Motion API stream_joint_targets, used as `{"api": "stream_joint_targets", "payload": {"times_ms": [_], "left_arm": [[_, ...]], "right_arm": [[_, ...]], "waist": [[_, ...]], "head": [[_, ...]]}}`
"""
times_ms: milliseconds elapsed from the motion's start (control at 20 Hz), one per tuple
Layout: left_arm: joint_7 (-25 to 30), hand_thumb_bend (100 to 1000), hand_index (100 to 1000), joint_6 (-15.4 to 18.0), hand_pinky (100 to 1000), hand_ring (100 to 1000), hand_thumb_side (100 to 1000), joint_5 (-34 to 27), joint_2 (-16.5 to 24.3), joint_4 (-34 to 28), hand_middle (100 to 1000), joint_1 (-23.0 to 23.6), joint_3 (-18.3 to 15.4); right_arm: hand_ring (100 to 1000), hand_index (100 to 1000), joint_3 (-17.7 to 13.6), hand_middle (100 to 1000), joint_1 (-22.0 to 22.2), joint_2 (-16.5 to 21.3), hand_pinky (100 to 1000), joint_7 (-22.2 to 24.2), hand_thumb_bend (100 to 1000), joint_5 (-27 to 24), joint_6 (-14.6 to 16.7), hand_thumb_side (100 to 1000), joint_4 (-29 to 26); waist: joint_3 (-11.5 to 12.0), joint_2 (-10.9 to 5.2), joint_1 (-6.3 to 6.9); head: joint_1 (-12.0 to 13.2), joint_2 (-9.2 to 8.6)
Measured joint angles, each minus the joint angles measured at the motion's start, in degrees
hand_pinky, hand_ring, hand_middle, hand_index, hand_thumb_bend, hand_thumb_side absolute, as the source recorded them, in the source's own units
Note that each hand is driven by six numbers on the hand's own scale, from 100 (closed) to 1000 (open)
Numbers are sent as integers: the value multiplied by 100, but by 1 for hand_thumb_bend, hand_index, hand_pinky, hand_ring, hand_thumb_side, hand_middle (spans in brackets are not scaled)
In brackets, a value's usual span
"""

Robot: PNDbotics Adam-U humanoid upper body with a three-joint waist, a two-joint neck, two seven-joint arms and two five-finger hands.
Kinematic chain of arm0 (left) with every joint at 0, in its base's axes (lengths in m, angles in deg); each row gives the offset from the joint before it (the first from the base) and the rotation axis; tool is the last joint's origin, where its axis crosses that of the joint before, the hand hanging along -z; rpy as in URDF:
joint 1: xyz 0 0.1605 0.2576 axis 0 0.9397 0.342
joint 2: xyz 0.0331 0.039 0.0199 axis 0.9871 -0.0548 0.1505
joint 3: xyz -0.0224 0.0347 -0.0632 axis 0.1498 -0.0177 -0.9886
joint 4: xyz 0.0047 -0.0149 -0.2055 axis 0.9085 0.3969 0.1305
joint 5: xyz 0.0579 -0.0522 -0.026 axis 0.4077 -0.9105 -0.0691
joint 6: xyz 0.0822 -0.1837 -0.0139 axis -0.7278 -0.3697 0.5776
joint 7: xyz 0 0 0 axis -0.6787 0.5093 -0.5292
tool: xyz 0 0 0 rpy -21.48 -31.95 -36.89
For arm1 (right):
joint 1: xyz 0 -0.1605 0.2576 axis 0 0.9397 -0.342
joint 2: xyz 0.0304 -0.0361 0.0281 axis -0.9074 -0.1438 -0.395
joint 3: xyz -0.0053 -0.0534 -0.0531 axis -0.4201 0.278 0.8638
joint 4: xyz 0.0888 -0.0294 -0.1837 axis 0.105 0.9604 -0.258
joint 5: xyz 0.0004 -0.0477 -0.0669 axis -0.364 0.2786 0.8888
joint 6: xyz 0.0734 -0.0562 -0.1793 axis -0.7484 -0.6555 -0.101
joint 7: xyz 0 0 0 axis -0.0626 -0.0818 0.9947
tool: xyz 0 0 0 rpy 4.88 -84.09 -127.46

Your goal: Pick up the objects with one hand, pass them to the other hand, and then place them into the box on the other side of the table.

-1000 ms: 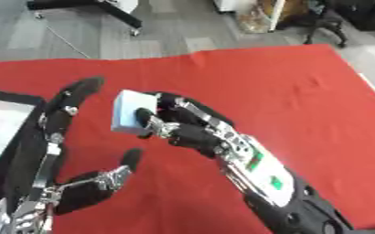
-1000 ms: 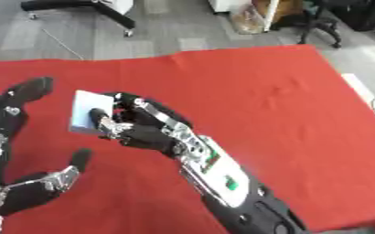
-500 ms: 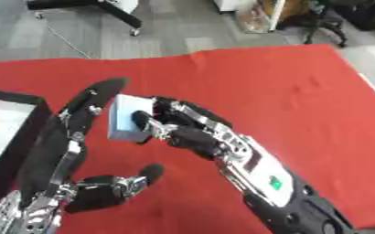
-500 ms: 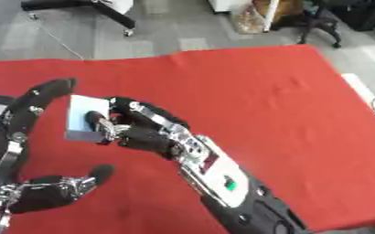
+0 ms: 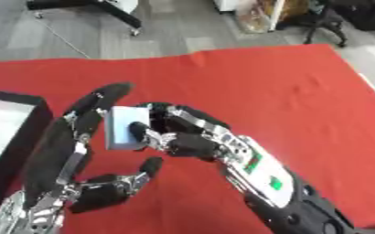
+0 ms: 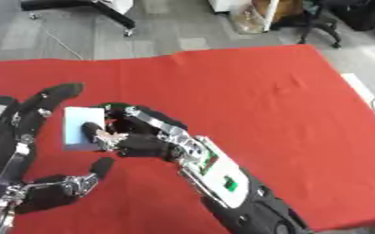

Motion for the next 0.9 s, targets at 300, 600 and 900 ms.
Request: {"api": "stream_joint_targets", "payload": {"times_ms": [300,600,900], "left_arm": [[-43,264,962,-139,845,821,364,-13,-1,73,821,5,3],[84,113,914,-213,815,753,395,-11,-10,144,749,52,62],[388,100,839,-163,765,658,412,-5,-47,203,633,60,72]], "right_arm": [[545,334,-73,302,36,0,603,123,100,255,155,443,-2],[543,332,-105,300,38,-2,601,215,100,361,276,445,-9],[541,331,-122,299,93,7,599,323,100,363,376,447,-1]], "waist": [[-3,0,0],[-12,0,0],[-24,0,0]], "head": [[37,0],[379,8],[721,102]]}}
